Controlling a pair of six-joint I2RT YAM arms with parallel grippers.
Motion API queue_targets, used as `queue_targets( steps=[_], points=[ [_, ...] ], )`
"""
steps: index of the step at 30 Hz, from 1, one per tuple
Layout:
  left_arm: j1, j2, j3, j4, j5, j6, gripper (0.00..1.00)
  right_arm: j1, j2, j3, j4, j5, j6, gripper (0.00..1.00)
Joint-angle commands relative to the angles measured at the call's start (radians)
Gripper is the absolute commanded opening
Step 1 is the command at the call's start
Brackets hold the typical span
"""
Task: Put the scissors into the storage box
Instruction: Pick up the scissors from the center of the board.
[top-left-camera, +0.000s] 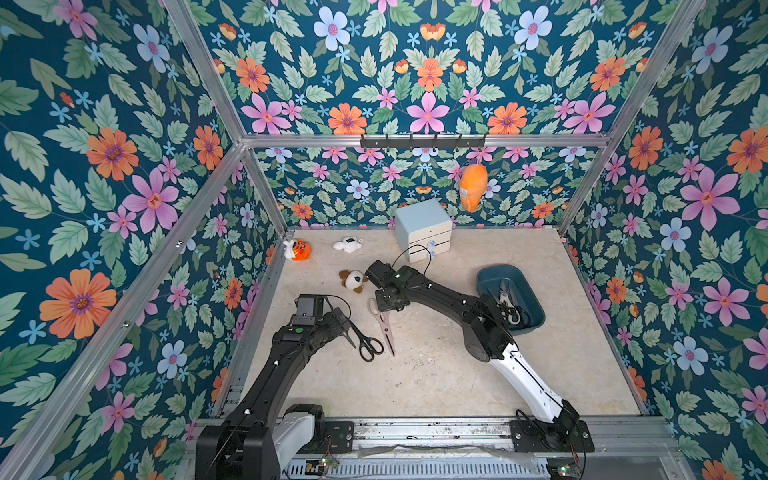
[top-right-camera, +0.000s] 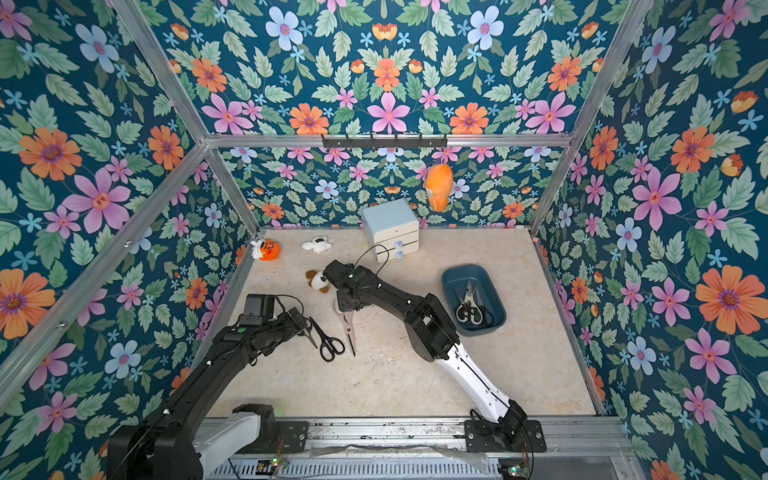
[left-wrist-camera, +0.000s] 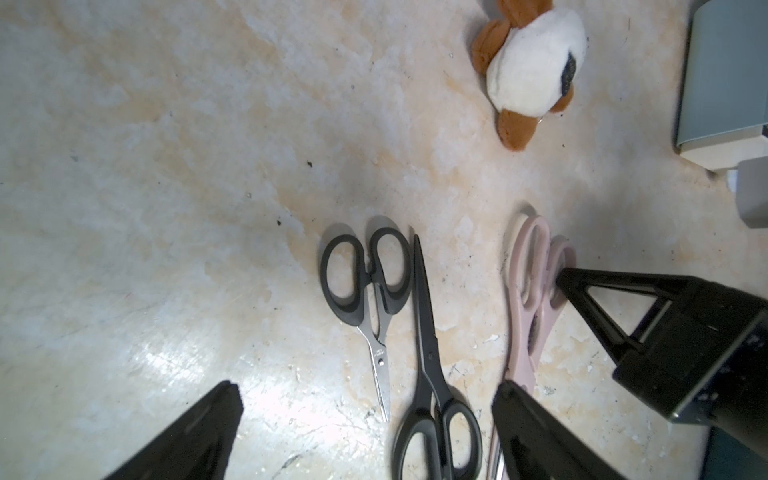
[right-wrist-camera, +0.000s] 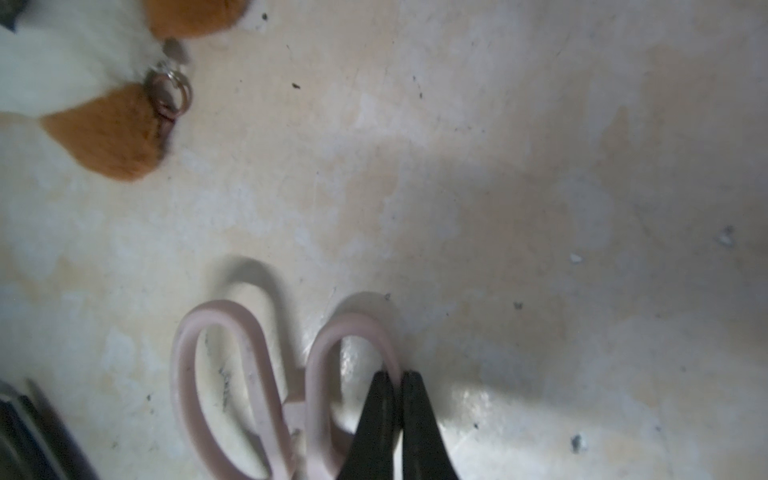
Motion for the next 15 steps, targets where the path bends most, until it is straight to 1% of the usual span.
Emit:
queue_targets(
  steps=[1, 11, 15],
  points=[
    [0.002, 0.006, -0.001, 0.003, 0.011, -0.002, 0.99, -0.006, -0.022, -0.009, -0.053, -0.008, -0.031, 0.00],
    [0.002, 0.056, -0.001, 0.063, 0.045, -0.004, 0.99, -0.019, -0.178, -0.056, -0.065, 0.026, -0.080, 0.00],
    [0.002, 0.111, 0.008, 0.105, 0.114, -0.008, 0.99, -0.033, -0.251, -0.128, -0.057, 0.028, -0.083, 0.00]
  ],
)
